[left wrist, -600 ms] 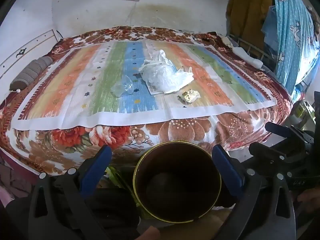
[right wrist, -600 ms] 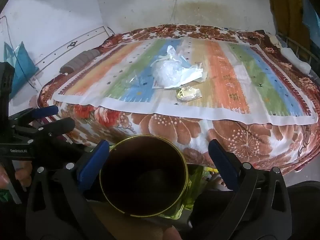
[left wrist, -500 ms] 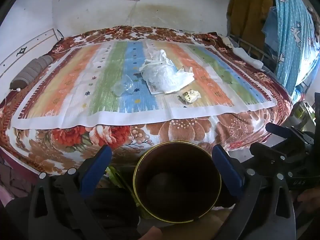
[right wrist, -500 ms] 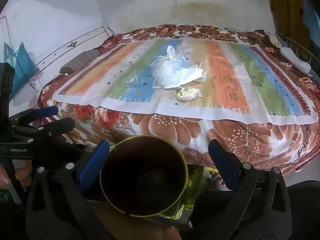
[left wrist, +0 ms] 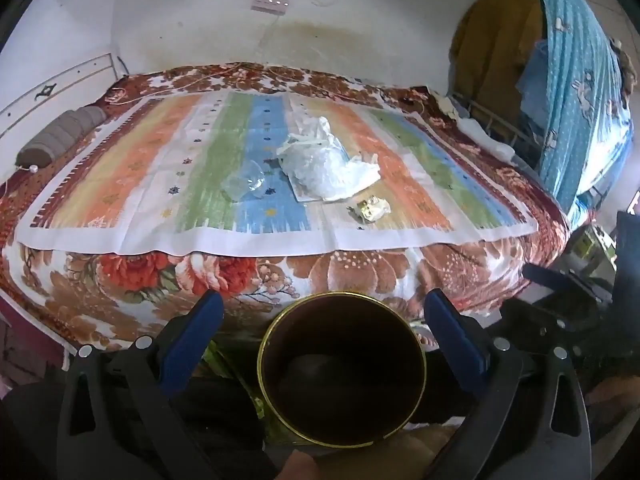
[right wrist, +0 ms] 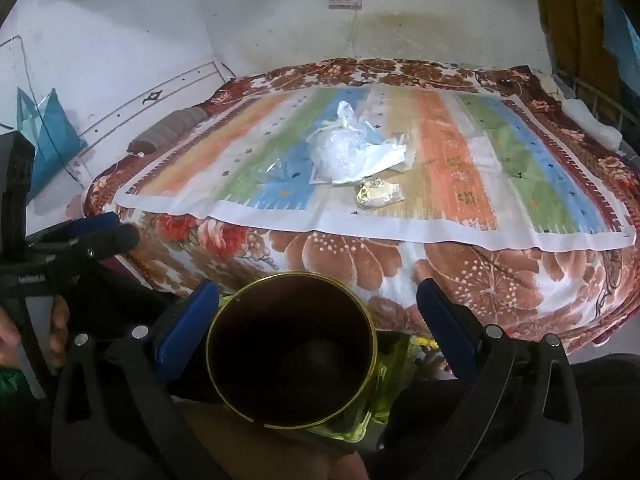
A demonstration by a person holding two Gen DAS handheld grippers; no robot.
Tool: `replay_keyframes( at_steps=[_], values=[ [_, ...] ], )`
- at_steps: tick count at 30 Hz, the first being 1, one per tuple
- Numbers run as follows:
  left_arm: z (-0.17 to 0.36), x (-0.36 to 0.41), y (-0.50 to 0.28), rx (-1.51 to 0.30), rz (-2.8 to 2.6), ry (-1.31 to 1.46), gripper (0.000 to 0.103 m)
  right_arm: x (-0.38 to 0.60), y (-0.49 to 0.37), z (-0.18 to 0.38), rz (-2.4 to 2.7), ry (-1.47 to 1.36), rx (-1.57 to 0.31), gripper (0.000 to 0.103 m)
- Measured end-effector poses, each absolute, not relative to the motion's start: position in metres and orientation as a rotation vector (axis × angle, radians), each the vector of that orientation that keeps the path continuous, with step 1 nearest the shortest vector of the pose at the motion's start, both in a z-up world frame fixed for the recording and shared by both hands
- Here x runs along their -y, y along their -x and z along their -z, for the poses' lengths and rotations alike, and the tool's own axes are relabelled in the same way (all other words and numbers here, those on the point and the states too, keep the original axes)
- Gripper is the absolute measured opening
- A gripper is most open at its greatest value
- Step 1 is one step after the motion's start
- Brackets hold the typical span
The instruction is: Collect trash
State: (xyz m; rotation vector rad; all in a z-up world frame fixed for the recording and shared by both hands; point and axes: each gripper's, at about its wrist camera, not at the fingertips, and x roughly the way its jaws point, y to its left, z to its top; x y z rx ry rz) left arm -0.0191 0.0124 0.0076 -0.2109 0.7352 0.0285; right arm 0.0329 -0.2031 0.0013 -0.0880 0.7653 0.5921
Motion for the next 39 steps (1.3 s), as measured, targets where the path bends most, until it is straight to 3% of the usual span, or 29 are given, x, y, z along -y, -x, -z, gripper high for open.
replay_keyframes(
  at_steps=[39],
  values=[
    [-0.005, -0.014, 0.008, -0.790, -0.024, 0.225, 0.097, 0.201, -0.034, 0.003, -0.613, 0.099, -0.778, 0.094]
  ],
)
